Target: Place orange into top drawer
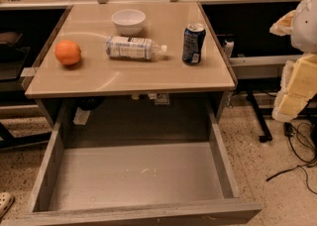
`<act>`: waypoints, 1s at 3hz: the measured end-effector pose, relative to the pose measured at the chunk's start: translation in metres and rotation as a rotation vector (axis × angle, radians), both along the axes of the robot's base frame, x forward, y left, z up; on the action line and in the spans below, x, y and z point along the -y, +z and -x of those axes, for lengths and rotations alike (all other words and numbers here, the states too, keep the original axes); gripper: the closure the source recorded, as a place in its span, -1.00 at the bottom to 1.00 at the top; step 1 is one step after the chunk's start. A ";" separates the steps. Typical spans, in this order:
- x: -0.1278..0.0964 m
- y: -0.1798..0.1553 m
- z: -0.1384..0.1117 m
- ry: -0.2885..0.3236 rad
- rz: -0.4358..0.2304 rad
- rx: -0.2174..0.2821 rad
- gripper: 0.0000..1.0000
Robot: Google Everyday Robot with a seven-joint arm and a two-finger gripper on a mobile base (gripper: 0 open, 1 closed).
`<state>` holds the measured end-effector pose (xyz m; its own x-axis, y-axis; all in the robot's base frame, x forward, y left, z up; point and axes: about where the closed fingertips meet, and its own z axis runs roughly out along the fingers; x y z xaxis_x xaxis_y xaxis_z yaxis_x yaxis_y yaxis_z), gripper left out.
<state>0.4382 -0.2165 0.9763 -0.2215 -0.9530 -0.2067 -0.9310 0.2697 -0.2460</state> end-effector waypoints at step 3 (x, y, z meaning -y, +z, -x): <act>-0.083 0.020 -0.051 0.079 -0.034 0.004 -1.00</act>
Offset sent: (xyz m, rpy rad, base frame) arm 0.0584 0.0939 0.0234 0.0776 0.0197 0.0880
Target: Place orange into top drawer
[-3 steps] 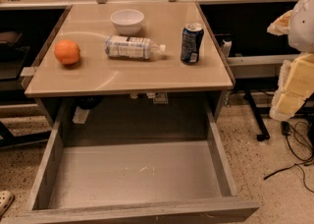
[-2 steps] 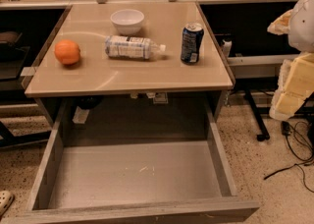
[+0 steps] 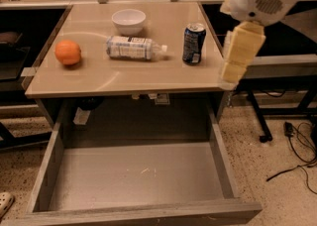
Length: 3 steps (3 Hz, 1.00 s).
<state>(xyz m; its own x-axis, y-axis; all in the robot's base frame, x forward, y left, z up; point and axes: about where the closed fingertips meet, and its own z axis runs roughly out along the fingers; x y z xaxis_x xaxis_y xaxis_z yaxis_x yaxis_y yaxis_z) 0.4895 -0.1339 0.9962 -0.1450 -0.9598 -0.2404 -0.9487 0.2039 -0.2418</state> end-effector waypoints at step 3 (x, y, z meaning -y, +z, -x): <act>-0.050 0.011 -0.031 0.064 -0.016 0.043 -1.00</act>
Offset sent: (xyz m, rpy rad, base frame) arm 0.0182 0.0315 0.0054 -0.0113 -0.0007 0.0419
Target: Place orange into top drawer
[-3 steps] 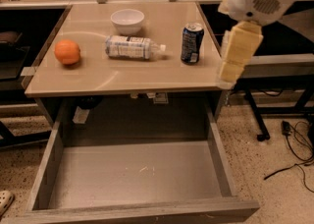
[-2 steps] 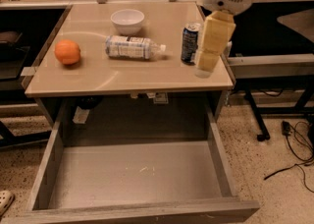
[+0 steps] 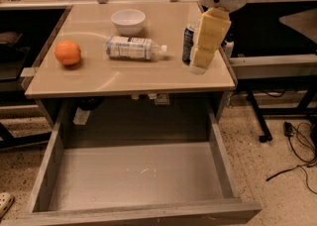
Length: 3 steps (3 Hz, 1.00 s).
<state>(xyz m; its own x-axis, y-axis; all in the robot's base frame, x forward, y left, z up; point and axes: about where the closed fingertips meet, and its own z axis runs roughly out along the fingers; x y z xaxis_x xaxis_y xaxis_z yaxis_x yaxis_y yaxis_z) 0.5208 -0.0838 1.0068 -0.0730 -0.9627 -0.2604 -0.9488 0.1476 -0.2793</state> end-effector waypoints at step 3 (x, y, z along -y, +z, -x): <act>-0.087 0.021 -0.103 0.049 -0.224 0.035 -1.00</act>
Offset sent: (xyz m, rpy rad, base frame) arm 0.1274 0.1003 0.0280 0.2547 0.0062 0.0140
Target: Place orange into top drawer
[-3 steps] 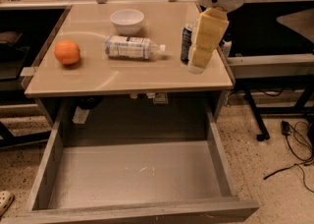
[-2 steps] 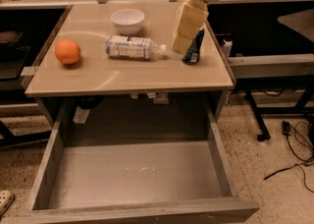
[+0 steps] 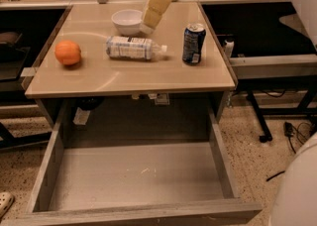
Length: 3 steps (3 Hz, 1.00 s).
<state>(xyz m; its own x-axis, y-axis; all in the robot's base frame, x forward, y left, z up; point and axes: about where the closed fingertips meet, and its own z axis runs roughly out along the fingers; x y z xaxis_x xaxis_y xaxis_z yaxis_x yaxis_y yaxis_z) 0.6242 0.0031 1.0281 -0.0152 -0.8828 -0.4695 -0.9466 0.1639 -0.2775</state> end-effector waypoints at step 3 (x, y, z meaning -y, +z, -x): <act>-0.061 -0.026 -0.046 0.051 -0.074 -0.036 -1.00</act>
Offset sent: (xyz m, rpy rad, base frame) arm 0.0530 0.0546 -0.0252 0.0888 0.0138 0.0314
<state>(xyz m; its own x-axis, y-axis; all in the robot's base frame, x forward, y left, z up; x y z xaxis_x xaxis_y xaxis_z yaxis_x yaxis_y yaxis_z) 0.6702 0.0640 1.0022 0.0114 -0.8456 -0.5337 -0.9634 0.1337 -0.2324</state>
